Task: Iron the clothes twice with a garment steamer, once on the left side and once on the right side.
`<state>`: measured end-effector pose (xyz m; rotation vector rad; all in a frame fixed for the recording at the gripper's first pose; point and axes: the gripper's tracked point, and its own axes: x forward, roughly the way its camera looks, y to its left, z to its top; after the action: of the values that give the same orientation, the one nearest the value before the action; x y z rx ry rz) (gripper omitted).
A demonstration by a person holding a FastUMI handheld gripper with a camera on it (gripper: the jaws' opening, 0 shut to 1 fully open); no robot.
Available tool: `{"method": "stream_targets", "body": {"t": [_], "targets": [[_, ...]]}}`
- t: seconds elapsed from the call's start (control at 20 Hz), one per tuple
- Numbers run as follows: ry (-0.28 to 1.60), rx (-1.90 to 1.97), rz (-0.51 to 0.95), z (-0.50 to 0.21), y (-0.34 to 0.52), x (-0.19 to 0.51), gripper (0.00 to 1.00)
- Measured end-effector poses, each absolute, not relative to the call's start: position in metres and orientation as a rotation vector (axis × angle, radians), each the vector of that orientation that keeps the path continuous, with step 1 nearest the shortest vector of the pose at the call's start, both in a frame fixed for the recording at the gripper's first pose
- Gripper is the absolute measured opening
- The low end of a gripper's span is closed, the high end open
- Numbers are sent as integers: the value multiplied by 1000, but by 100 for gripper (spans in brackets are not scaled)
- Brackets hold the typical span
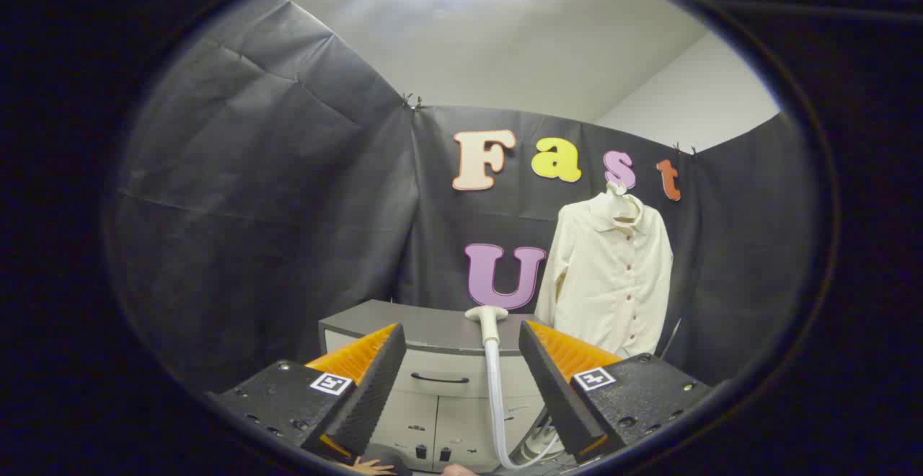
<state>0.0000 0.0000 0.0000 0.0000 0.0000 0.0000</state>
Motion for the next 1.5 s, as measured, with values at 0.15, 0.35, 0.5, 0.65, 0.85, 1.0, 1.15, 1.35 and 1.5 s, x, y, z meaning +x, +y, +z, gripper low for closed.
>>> {"method": "stream_targets", "body": {"t": [0.15, 0.35, 0.5, 0.65, 0.85, 1.0, 1.15, 1.35, 1.5], "targets": [[-4, -5, 1, 2, 0, 1, 96], [11, 4, 13, -5, 3, 7, 96], [37, 39, 21, -11, 4, 11, 96], [37, 36, 8, -11, -1, 14, 96], [44, 37, 13, -14, -1, 19, 96], [54, 48, 22, -17, 1, 26, 96], [63, 52, 19, -19, -3, 37, 96], [86, 62, 16, -28, -9, 61, 96], [114, 86, 3, -37, -17, 82, 96]]}}
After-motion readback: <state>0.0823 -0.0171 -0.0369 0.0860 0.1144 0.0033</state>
